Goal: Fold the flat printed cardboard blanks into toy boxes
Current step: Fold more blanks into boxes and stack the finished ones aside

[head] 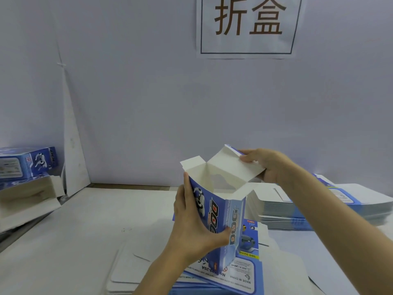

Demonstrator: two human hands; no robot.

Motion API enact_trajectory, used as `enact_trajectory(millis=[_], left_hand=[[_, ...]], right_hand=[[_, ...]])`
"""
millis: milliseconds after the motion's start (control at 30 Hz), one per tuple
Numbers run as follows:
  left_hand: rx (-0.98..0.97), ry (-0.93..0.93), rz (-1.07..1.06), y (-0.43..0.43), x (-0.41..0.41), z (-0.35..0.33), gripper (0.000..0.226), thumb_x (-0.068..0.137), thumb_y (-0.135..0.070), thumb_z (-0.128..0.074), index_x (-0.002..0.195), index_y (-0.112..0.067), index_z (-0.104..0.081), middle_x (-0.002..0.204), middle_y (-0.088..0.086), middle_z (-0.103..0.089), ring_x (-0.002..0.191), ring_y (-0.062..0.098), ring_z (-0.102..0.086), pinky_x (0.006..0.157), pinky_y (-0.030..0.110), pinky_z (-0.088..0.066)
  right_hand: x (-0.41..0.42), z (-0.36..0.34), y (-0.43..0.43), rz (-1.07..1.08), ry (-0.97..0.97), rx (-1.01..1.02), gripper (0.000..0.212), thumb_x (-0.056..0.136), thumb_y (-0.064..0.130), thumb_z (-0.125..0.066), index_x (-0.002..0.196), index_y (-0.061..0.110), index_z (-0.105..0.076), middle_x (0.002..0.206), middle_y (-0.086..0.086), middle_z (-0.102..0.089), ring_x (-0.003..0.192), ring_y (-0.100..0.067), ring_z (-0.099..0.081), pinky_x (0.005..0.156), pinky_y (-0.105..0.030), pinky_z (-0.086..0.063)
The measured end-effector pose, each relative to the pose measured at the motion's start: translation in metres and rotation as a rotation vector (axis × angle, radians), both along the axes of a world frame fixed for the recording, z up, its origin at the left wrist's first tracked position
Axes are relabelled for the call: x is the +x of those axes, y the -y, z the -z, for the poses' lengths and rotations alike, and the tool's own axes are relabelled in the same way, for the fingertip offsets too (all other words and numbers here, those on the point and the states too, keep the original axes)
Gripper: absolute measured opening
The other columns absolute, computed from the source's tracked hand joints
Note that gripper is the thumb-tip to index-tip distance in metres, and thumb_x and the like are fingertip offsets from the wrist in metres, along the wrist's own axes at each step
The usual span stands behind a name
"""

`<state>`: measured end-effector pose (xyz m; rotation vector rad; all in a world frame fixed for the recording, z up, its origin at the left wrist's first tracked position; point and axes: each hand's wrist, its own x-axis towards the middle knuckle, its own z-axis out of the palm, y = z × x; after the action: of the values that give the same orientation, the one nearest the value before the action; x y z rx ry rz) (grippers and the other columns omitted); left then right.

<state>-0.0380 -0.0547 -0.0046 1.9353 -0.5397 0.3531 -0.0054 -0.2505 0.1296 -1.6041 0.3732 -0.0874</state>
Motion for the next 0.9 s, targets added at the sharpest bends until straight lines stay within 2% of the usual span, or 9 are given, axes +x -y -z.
enact_trajectory(millis=[100,267,400,500,600,667,767,833,900], left_hand=[[-0.005,-0.019,-0.008,0.0,0.0,-0.001,0.133,0.048,-0.065,-0.075,0.132,-0.061,0.03,0.142,-0.03,-0.009,0.139,0.004,-0.02,0.098,0.023,-0.041],[-0.006,-0.018,-0.024,0.001,-0.003,-0.001,0.13,0.049,-0.065,-0.075,0.121,-0.069,0.033,0.14,-0.034,-0.007,0.136,0.0,-0.02,0.092,0.017,-0.038],[-0.002,-0.04,-0.021,-0.003,-0.003,-0.005,0.128,0.055,-0.059,-0.082,0.114,-0.074,0.031,0.144,-0.027,-0.008,0.138,0.003,-0.021,0.104,0.031,-0.041],[-0.02,-0.069,-0.05,-0.004,-0.004,-0.01,0.127,0.057,-0.051,-0.086,0.115,-0.072,0.025,0.134,-0.026,-0.013,0.127,0.0,-0.025,0.101,0.028,-0.042],[-0.13,-0.119,-0.107,0.0,-0.004,-0.013,0.123,0.058,-0.049,-0.084,0.138,-0.055,0.009,0.13,-0.018,-0.018,0.127,0.005,-0.025,0.099,0.036,-0.045],[-0.216,-0.145,-0.17,0.002,-0.001,-0.013,0.11,0.071,-0.036,-0.08,0.146,-0.044,0.0,0.121,-0.013,-0.021,0.129,0.01,-0.029,0.089,0.026,-0.049],[-0.2,-0.161,-0.203,0.001,0.004,-0.012,0.096,0.078,-0.028,-0.077,0.148,-0.035,-0.013,0.116,-0.013,-0.02,0.126,0.012,-0.034,0.06,0.002,-0.045],[-0.218,-0.188,-0.191,-0.001,0.007,-0.01,0.084,0.078,-0.027,-0.077,0.144,-0.032,-0.024,0.118,-0.011,-0.023,0.123,0.013,-0.04,0.054,0.003,-0.045],[-0.269,-0.22,-0.162,-0.003,0.008,-0.011,0.063,0.081,-0.027,-0.073,0.134,-0.027,-0.039,0.118,-0.008,-0.028,0.116,0.017,-0.049,0.054,0.006,-0.049]], right_hand=[[0.002,0.008,0.0,0.094,0.08,0.071,0.005,0.087,0.007,-0.066,0.09,0.01,-0.064,0.082,-0.01,-0.065,0.07,-0.023,-0.064,0.054,-0.035,-0.053],[-0.001,0.011,0.003,0.011,0.13,0.035,0.022,0.089,0.005,-0.06,0.103,0.017,-0.07,0.092,-0.01,-0.067,0.074,-0.023,-0.064,0.055,-0.03,-0.052],[-0.01,0.01,0.006,0.021,0.231,0.211,0.008,0.091,0.02,-0.061,0.095,0.014,-0.063,0.074,-0.005,-0.065,0.062,-0.02,-0.064,0.046,-0.027,-0.054],[-0.024,0.023,0.009,0.003,0.302,0.304,0.019,0.095,0.022,-0.043,0.09,0.016,-0.06,0.061,0.001,-0.064,0.051,-0.015,-0.064,0.047,-0.025,-0.052],[-0.044,0.046,0.012,-0.069,0.316,0.367,0.028,0.094,0.018,-0.035,0.101,0.016,-0.062,0.076,-0.004,-0.072,0.072,-0.022,-0.07,0.064,-0.035,-0.056],[-0.053,0.059,0.01,-0.128,0.321,0.318,0.027,0.094,0.018,-0.038,0.111,0.019,-0.06,0.095,-0.007,-0.075,0.093,-0.029,-0.069,0.079,-0.043,-0.054],[-0.063,0.071,0.002,-0.213,0.302,0.137,0.031,0.085,0.04,-0.051,0.114,0.03,-0.057,0.106,-0.001,-0.074,0.1,-0.025,-0.069,0.084,-0.043,-0.053],[-0.067,0.073,-0.002,-0.242,0.322,0.143,0.05,0.073,0.053,-0.048,0.117,0.031,-0.057,0.109,-0.001,-0.073,0.101,-0.023,-0.069,0.085,-0.041,-0.053],[-0.065,0.07,-0.009,-0.267,0.35,0.147,0.059,0.072,0.059,-0.043,0.125,0.034,-0.053,0.113,0.0,-0.071,0.105,-0.021,-0.067,0.087,-0.039,-0.052]])
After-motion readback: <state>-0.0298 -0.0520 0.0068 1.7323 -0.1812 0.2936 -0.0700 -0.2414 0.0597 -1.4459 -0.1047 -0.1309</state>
